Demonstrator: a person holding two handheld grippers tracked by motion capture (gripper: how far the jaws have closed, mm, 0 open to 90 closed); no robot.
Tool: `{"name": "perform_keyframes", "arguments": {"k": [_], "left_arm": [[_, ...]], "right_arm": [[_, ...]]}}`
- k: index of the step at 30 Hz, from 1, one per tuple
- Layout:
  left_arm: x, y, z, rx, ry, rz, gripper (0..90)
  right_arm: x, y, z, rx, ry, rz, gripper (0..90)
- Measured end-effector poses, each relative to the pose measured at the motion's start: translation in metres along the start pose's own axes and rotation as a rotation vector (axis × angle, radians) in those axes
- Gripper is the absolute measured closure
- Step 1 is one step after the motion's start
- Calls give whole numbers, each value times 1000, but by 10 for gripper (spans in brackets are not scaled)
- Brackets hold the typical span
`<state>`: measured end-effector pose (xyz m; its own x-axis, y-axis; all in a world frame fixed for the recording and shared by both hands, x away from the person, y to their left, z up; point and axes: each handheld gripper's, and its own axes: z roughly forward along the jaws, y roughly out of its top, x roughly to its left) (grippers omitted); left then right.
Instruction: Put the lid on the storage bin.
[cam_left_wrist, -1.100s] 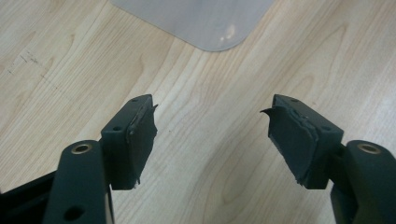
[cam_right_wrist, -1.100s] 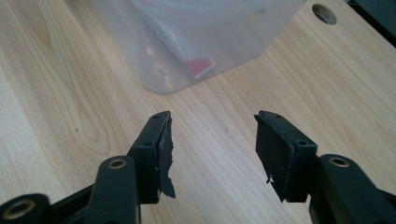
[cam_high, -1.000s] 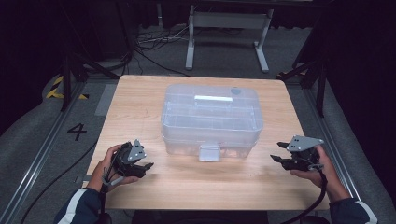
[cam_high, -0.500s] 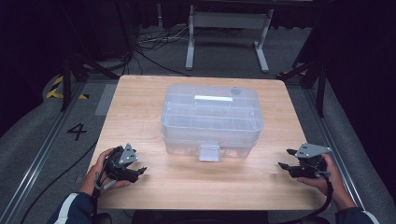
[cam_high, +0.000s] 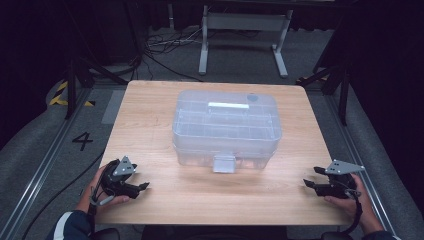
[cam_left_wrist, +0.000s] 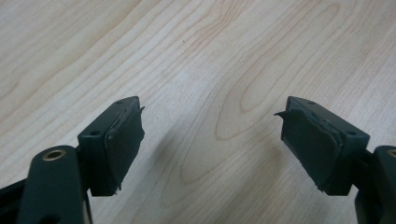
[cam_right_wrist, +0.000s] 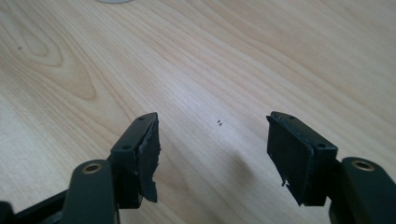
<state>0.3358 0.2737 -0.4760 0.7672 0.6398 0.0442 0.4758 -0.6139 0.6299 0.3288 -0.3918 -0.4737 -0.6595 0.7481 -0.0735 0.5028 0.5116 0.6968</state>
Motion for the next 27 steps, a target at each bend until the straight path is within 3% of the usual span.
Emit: {"name": "perform_keyframes", "arguments": {"k": [2,6,9,12,14,27], "left_arm": [[4,-5,-1,-4,-22,-32,202],[7,-9,1,-5,-23,-60,194],[9,-13,4,-16,-37,-88,178],[9,-14,5,-31,-36,-90,178],[6,-18,8,-68,-24,-99,148],[5,-17,8,-67,-9,-109,145]], "right_arm": [[0,-4,0,-8,6,17,338],[1,-10,0,-12,6,37,320],[0,-19,2,-37,7,81,294],[-1,-21,2,-50,13,102,284],[-1,-22,3,-51,14,104,279],[-1,-22,3,-52,13,106,275]]}}
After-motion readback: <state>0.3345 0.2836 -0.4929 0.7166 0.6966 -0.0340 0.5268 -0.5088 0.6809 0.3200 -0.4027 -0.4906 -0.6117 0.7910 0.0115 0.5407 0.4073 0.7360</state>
